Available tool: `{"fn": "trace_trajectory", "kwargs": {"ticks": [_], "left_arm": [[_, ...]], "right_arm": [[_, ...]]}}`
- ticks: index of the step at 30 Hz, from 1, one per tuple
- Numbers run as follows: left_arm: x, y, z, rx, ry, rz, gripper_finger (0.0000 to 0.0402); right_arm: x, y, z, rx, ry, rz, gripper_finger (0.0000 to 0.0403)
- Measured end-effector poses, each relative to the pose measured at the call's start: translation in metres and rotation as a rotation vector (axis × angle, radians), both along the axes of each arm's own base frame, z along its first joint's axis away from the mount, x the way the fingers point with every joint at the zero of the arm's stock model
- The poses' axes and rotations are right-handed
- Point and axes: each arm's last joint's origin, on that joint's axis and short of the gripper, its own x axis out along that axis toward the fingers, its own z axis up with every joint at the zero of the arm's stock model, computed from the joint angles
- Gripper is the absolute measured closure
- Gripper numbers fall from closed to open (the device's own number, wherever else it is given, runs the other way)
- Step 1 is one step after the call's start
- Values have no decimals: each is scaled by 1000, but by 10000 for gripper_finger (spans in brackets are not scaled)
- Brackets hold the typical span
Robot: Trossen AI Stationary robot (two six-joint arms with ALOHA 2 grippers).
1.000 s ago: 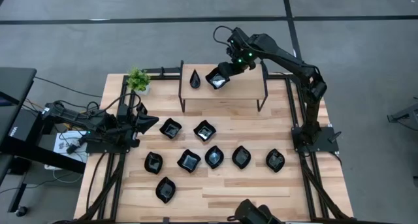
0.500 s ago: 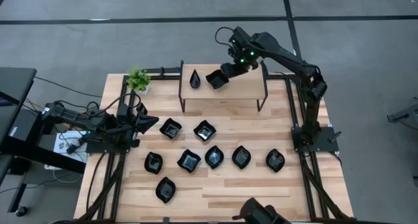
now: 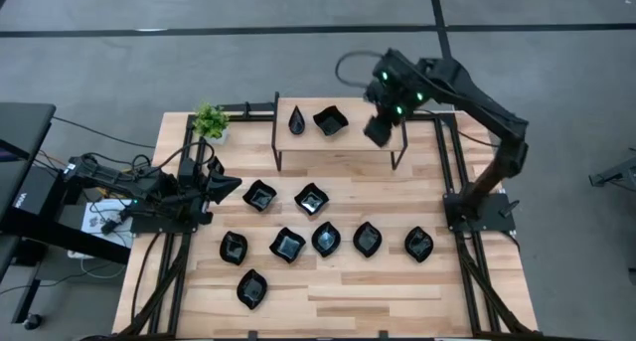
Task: Pick & Place Mini shaped plates
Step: Stack the black distorted square plate on top of the black distorted square plates on the shelf
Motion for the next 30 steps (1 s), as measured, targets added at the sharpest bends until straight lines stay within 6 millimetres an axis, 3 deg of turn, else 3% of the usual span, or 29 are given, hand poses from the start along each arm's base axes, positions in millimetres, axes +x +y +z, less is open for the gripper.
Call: {"fn": "trace_trajectory", "kwargs": {"ticks": [8,13,20,30], "left_arm": [[0,0,0,0,0,0,385],[0,0,0,-5,-2,-1,385],[0,0,1,-7,-9,-10,385],[0,0,1,-11,-7,-14,385]], "right_arm": [[-23,71,-14,-26,49,64,294],[-38,98,-43,-27,-113,66,294],[-67,120,-87,31,-389,64,294],[-104,136,-126,-59,-759,-22,294]]}}
